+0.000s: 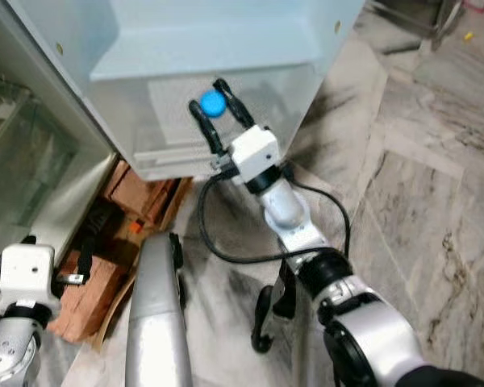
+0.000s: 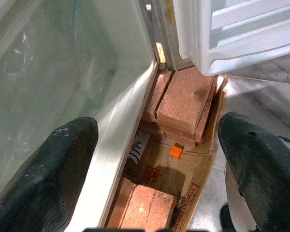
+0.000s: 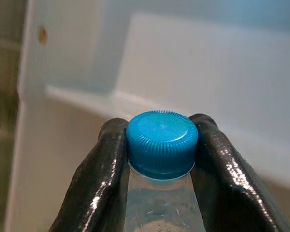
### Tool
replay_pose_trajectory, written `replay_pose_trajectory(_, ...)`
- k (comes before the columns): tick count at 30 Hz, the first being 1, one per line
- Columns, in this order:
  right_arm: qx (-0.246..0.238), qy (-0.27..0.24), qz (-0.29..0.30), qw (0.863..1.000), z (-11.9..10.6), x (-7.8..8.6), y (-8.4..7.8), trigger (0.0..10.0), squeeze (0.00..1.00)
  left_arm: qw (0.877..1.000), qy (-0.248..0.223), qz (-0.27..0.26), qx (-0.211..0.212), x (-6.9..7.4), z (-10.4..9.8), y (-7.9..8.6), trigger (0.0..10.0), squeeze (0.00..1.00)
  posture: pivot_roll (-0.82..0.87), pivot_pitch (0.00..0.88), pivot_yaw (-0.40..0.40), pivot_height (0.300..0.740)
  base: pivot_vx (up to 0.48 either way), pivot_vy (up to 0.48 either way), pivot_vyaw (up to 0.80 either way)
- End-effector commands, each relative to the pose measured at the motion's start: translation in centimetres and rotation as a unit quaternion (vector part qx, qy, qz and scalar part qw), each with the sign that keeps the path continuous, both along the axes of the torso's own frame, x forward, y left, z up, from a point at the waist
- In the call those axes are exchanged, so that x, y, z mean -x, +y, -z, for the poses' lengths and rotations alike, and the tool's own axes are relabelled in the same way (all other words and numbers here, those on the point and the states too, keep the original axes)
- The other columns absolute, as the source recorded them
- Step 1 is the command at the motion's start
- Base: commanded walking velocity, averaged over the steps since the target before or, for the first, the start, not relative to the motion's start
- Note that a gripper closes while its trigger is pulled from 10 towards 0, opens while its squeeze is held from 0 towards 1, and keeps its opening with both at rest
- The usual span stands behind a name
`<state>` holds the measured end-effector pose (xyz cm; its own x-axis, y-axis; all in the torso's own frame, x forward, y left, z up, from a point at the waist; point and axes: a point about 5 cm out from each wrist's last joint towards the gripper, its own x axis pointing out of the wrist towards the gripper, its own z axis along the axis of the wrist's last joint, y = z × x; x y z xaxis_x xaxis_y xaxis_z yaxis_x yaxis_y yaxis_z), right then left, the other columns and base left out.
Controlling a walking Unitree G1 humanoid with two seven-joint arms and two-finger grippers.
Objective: Restocking fridge
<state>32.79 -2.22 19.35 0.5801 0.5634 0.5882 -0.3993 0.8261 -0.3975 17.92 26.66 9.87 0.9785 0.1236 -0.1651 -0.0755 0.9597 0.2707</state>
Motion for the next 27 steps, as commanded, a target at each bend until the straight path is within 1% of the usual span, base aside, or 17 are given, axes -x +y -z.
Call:
replay_pose_trajectory(1,-0.002,-0.010,0.013,1.000,-0.3,-0.3,-0.4,10.0,0.00,1.000,0.020,-0.011,0.001,0.8,0.8,0.3,10.0,0.00,0.36,0.341,-0.051,0.572,0.000,0.000,0.00)
replay_pose_trajectory(3,0.025,0.006,0.049,0.998,0.4,-1.3,-1.4,10.0,0.00,1.000,0.020,-0.013,0.001,1.0,0.8,0.4,10.0,0.00,0.36,0.348,-0.054,0.572,0.000,0.000,0.00)
replay_pose_trajectory(5,0.050,0.021,0.075,0.996,1.0,-1.9,-2.1,10.0,0.00,1.000,0.021,-0.014,0.002,1.2,0.9,0.3,10.0,0.00,0.36,0.355,-0.052,0.572,0.000,0.000,0.00)
replay_pose_trajectory(9,0.088,0.039,0.108,0.989,2.1,-2.5,-2.8,10.0,0.00,1.000,0.025,-0.014,0.002,1.5,0.9,0.3,10.0,0.00,0.37,0.359,-0.051,0.572,0.000,0.000,0.00)
replay_pose_trajectory(11,0.091,0.043,0.111,0.989,2.2,-2.5,-2.9,10.0,0.00,1.000,0.025,-0.014,0.002,1.5,0.9,0.3,10.0,0.00,0.37,0.360,-0.051,0.572,0.000,0.000,0.00)
replay_pose_trajectory(13,0.109,0.062,0.128,0.984,3.1,-2.8,-3.2,10.0,0.00,1.000,0.026,-0.014,0.001,1.4,0.9,0.4,10.0,0.00,0.37,0.362,-0.049,0.572,0.000,0.000,0.00)
replay_pose_trajectory(15,0.109,0.082,0.141,0.981,3.6,-3.0,-3.6,10.0,0.00,1.000,0.025,-0.013,0.000,1.3,0.8,0.5,10.0,0.00,0.37,0.363,-0.048,0.572,0.000,0.000,0.00)
replay_pose_trajectory(16,0.107,0.101,0.153,0.977,4.2,-3.1,-4.0,10.0,0.00,1.000,0.025,-0.013,0.000,1.3,0.8,0.5,10.0,0.00,0.37,0.364,-0.048,0.572,0.000,0.000,0.00)
replay_pose_trajectory(17,0.107,0.101,0.153,0.977,4.2,-3.1,-4.0,10.0,0.00,1.000,0.025,-0.013,0.000,1.3,0.8,0.5,10.0,0.00,0.37,0.364,-0.048,0.572,0.000,0.000,0.00)
replay_pose_trajectory(19,0.102,0.144,0.173,0.969,5.4,-3.2,-4.8,10.0,0.00,1.000,0.025,-0.011,0.000,1.2,0.8,0.4,10.0,0.00,0.37,0.362,-0.047,0.572,0.000,0.000,0.00)
replay_pose_trajectory(21,0.096,0.163,0.182,0.965,5.9,-3.3,-5.2,10.0,0.00,1.000,0.025,-0.010,0.001,1.2,0.8,0.3,10.0,0.00,0.37,0.361,-0.048,0.572,0.000,0.000,0.00)
replay_pose_trajectory(22,0.083,0.196,0.197,0.957,6.6,-3.3,-5.9,10.0,0.00,1.000,0.025,-0.009,0.001,1.1,0.9,0.3,10.0,0.00,0.37,0.359,-0.048,0.572,0.000,0.000,0.00)
replay_pose_trajectory(23,0.075,0.215,0.207,0.951,7.1,-3.4,-6.4,10.0,0.00,1.000,0.025,-0.009,0.001,1.1,0.9,0.3,10.0,0.00,0.37,0.359,-0.048,0.572,0.000,0.000,0.00)
replay_pose_trajectory(24,0.075,0.215,0.207,0.951,7.1,-3.4,-6.4,10.0,0.00,1.000,0.025,-0.009,0.001,1.1,0.9,0.3,10.0,0.00,0.37,0.359,-0.048,0.572,0.000,0.000,0.00)
replay_pose_trajectory(25,0.064,0.238,0.226,0.943,7.6,-3.4,-7.2,10.0,0.00,1.000,0.025,-0.009,0.002,1.1,0.9,0.3,10.0,0.00,0.37,0.358,-0.048,0.572,0.000,0.000,0.00)
replay_pose_trajectory(26,0.052,0.247,0.240,0.937,7.8,-3.5,-7.9,10.0,0.00,1.000,0.025,-0.009,0.002,1.0,0.9,0.3,10.0,0.00,0.37,0.355,-0.047,0.572,0.000,0.000,0.00)
replay_pose_trajectory(27,0.050,0.250,0.246,0.935,7.8,-3.5,-8.1,10.0,0.00,1.000,0.024,-0.009,0.002,0.9,0.9,0.3,10.0,0.00,0.37,0.354,-0.047,0.572,0.000,0.000,0.00)
